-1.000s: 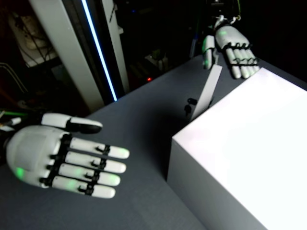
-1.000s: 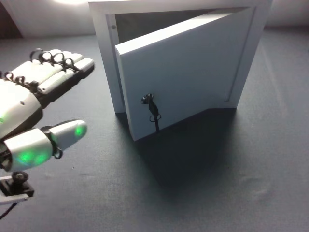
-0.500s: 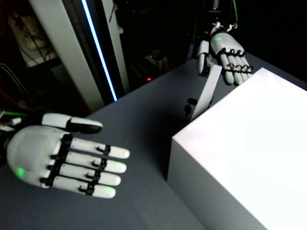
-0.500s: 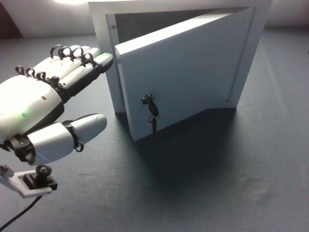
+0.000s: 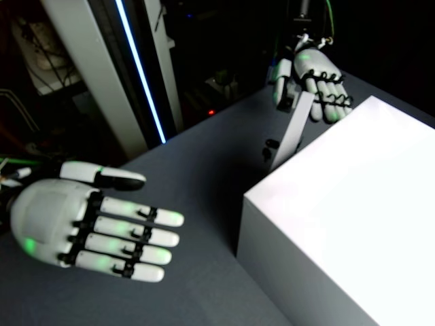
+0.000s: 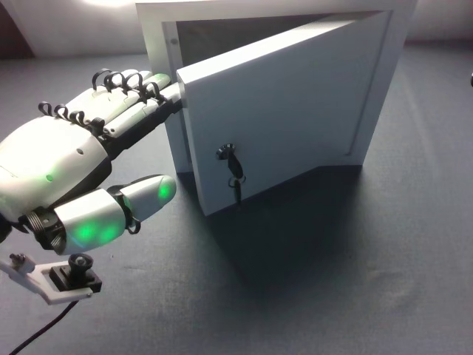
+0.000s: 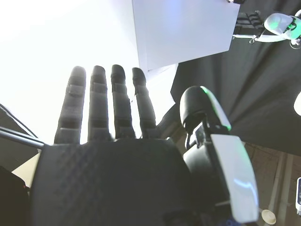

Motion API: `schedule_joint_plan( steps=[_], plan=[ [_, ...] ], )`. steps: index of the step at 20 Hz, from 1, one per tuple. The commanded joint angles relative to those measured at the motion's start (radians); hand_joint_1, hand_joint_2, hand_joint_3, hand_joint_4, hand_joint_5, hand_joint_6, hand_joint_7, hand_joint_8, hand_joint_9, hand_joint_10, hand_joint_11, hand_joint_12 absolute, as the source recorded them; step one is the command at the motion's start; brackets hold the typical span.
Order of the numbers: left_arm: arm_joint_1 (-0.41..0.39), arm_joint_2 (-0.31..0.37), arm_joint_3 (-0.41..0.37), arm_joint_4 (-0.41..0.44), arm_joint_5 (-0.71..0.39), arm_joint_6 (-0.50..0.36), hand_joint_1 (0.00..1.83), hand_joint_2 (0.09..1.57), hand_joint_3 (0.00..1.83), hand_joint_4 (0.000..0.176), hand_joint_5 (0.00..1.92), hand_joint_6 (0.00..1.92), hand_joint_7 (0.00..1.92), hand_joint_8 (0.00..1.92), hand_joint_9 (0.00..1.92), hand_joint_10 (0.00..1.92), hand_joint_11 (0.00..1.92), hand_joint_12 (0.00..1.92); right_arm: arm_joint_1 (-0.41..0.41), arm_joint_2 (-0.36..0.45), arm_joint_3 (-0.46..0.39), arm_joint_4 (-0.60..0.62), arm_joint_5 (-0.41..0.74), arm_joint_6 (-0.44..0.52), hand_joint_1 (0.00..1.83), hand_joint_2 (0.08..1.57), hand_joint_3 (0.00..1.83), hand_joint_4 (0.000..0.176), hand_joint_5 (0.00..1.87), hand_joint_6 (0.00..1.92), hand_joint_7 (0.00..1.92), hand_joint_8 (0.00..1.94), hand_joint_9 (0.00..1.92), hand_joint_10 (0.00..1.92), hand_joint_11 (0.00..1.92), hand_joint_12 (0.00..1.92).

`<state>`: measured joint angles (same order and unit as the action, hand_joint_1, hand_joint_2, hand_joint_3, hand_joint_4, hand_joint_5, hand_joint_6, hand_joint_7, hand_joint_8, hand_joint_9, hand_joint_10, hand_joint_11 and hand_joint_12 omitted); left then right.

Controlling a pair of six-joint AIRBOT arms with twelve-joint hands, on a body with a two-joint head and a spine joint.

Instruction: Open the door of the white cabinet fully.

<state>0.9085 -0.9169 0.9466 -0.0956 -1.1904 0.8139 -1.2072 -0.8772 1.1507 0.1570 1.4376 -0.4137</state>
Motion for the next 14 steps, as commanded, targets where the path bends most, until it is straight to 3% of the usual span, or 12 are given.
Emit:
schedule_joint_plan(
  steps=[1,2,14],
  plan=[
    [-0.014,-0.002,0.002,0.010,-0.127,-0.007,0.00,1.48,0.01,0.011,0.00,0.00,0.00,0.00,0.00,0.00,0.02,0.01,0.003,0.000,0.005,0.028,0.121,0.012,0.00,1.48,0.00,0.000,0.21,0.00,0.19,0.00,0.14,0.00,0.08,0.13],
    [-0.016,-0.004,0.002,0.016,-0.126,-0.011,0.00,1.49,0.01,0.000,0.00,0.00,0.00,0.00,0.00,0.00,0.05,0.02,0.003,0.000,0.005,0.028,0.121,0.012,0.00,1.47,0.00,0.000,0.22,0.00,0.20,0.00,0.15,0.01,0.09,0.13],
    [-0.033,-0.028,0.001,0.082,-0.079,-0.041,0.00,1.56,0.03,0.000,0.03,0.01,0.00,0.00,0.01,0.00,0.06,0.04,0.003,-0.005,0.009,0.030,0.120,0.018,0.00,1.46,0.00,0.000,0.22,0.00,0.20,0.00,0.16,0.00,0.11,0.13]
  ],
)
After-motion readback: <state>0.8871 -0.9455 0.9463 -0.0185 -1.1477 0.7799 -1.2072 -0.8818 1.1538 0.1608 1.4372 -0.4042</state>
